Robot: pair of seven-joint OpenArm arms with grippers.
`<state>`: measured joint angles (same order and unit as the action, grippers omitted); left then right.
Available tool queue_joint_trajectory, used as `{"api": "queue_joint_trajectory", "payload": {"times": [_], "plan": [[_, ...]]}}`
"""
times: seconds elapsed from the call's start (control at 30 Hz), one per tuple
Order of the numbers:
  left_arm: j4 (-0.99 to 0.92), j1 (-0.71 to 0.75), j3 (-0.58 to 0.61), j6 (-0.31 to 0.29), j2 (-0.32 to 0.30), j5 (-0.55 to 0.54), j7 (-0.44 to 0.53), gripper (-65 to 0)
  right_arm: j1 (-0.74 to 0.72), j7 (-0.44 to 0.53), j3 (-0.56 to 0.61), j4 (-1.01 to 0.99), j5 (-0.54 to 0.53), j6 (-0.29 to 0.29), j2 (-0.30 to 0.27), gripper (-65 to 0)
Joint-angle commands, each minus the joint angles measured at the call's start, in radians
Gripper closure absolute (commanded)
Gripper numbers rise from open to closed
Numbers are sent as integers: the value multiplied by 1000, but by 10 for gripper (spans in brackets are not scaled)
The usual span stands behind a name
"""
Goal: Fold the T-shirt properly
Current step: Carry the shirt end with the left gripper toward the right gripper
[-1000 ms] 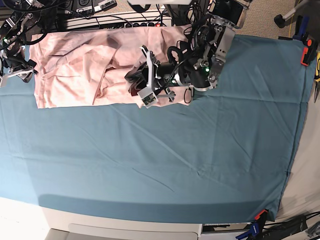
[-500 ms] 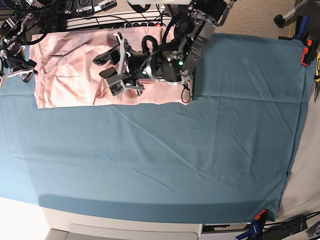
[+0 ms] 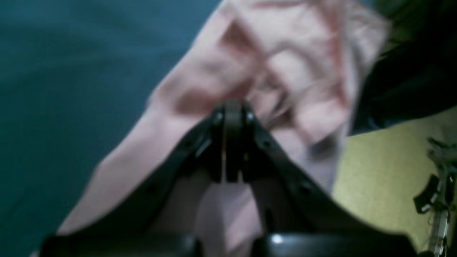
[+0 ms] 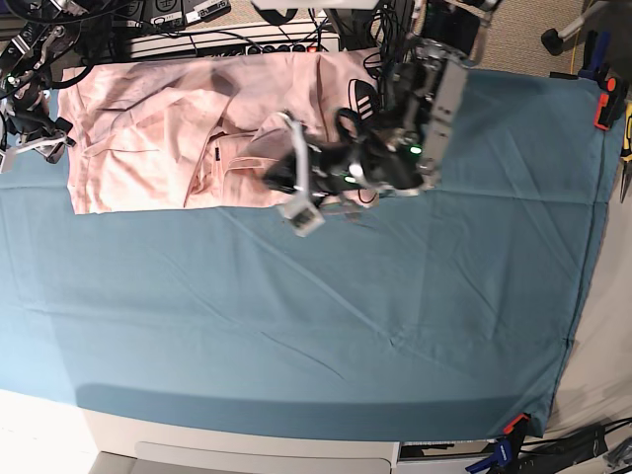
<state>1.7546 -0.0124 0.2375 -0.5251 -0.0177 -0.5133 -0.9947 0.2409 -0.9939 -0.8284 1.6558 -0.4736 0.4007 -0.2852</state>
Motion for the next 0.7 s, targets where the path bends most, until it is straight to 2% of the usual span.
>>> {"api": "queue_joint_trajectory", "payload": {"times": [0.0,0.07,0.17,0.27,0.53,0.67], "plan": [[20,-10,-19,16,-5,-18,17,0,-5,23,-4,16,-13,3,-25,-286],[20,3,-52,37,-28,-18,4,0,-6,23,-4,16,-12,4,-25,-286],[27,32,-81,37,-59,-18,-19,0,-6,23,-4,16,-12,3,-24,-286],[48,68,-83,86,-78,-18,-38,0,-6,23,-4,16,-12,3,-23,-286],[103,154,-83,96,-76,-49,-27,0,-5,24,-4,16,-12,3,-23,-286],[103,168,-83,95,-45,-75,-26,0,-6,27,-2,16,-13,3,-23,-286]]}}
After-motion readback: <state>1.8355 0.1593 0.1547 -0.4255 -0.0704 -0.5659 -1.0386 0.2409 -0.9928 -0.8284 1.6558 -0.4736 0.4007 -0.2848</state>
